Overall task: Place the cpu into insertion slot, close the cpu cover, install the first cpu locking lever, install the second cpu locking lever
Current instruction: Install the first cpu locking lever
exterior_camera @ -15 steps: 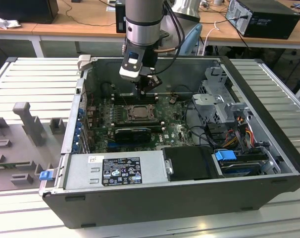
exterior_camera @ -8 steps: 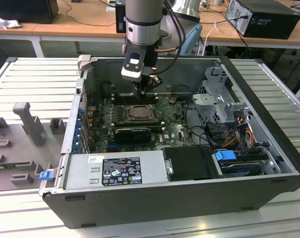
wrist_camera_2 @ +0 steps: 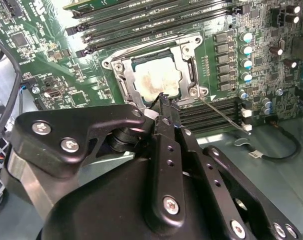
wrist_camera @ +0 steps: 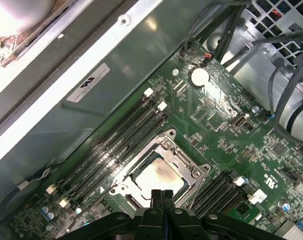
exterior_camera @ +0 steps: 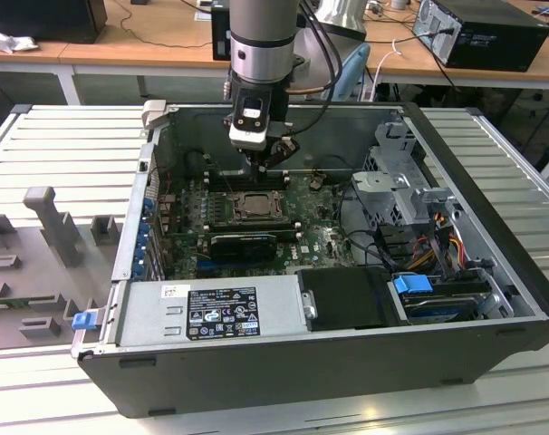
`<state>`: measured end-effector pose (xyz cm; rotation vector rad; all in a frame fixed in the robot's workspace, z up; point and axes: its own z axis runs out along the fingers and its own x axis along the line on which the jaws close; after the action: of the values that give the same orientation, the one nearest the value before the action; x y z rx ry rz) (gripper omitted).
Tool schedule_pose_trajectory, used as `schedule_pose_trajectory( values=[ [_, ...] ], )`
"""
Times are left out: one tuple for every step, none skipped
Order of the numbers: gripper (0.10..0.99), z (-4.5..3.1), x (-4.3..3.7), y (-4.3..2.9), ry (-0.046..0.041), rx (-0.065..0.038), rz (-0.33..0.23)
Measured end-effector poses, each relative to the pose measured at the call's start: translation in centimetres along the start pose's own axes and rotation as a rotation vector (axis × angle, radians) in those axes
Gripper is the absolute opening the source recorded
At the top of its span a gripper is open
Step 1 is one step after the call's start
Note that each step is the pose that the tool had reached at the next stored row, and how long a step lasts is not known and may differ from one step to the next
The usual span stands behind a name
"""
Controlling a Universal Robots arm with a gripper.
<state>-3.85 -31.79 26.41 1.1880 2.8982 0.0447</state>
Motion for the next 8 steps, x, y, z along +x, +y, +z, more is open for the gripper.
schedule_pose_trajectory(
  values=[
    [0.106,0.00,0.00,0.00,0.0003,0.000,-0.012],
    [0.106,0.00,0.00,0.00,0.0005,0.000,-0.018],
    [0.106,0.00,0.00,0.00,0.0007,0.000,-0.023],
    [0.106,0.00,0.00,0.00,0.0009,0.000,-0.031],
    [0.106,0.00,0.00,0.00,0.0010,0.000,-0.036],
    [0.106,0.00,0.00,0.00,0.0012,0.000,-0.041],
    [0.106,0.00,0.00,0.00,0.0013,0.000,-0.045],
    [0.106,0.00,0.00,0.00,0.0015,0.000,-0.049]
  ],
)
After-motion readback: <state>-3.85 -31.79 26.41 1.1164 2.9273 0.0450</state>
